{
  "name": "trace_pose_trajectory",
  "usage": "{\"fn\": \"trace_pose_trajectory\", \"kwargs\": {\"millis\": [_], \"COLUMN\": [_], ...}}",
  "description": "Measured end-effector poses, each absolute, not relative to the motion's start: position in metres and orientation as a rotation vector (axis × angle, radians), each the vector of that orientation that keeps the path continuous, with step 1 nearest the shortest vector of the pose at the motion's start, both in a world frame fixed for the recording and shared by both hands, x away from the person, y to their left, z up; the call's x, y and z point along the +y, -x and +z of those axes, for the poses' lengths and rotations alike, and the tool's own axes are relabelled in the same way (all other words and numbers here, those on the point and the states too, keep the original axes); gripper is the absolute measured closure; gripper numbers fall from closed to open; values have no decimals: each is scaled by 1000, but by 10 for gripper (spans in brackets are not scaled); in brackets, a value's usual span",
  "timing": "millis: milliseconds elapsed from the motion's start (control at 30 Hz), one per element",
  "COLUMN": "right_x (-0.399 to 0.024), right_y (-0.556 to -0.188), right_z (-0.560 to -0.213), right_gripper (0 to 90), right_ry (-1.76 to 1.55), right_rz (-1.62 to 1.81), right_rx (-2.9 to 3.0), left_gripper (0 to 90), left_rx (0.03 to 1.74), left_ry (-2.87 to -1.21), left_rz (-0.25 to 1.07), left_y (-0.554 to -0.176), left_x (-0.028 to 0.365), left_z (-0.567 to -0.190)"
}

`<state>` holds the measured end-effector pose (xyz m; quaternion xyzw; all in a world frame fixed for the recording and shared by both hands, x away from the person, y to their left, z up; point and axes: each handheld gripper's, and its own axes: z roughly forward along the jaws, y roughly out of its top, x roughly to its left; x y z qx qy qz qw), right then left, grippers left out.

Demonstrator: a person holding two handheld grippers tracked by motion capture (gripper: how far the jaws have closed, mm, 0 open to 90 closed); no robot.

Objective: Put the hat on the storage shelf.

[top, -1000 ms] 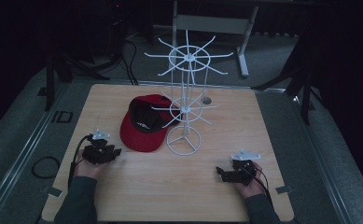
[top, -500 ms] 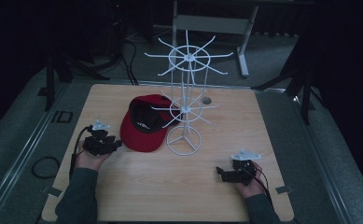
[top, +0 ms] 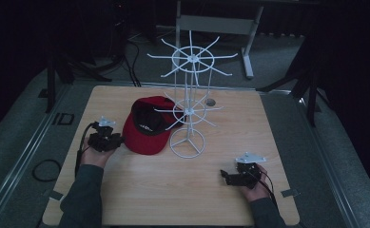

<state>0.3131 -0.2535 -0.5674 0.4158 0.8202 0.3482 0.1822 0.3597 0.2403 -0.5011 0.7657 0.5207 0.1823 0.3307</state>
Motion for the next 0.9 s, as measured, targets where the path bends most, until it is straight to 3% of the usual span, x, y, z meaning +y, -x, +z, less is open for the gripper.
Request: {"fn": "trace_pose_trajectory", "kwargs": {"millis": [200,700,900], "right_x": [-254,-254,-254], "right_y": [-313,-313,-313], "right_z": [-567,-567,-567], "right_gripper": [153,153,153], "right_ry": [-1174,-1174,-1174], "right_rz": [983,983,983], "right_rx": [2315,2315,2315], "left_gripper": [896,894,890], "left_rx": [1399,1455,1422], "left_ry": [-1925,-2014,-2033], "left_rz": [561,617,574], "left_y": [-363,-376,-372], "left_x": [244,224,217], "left_z": [-492,-494,-496]}}
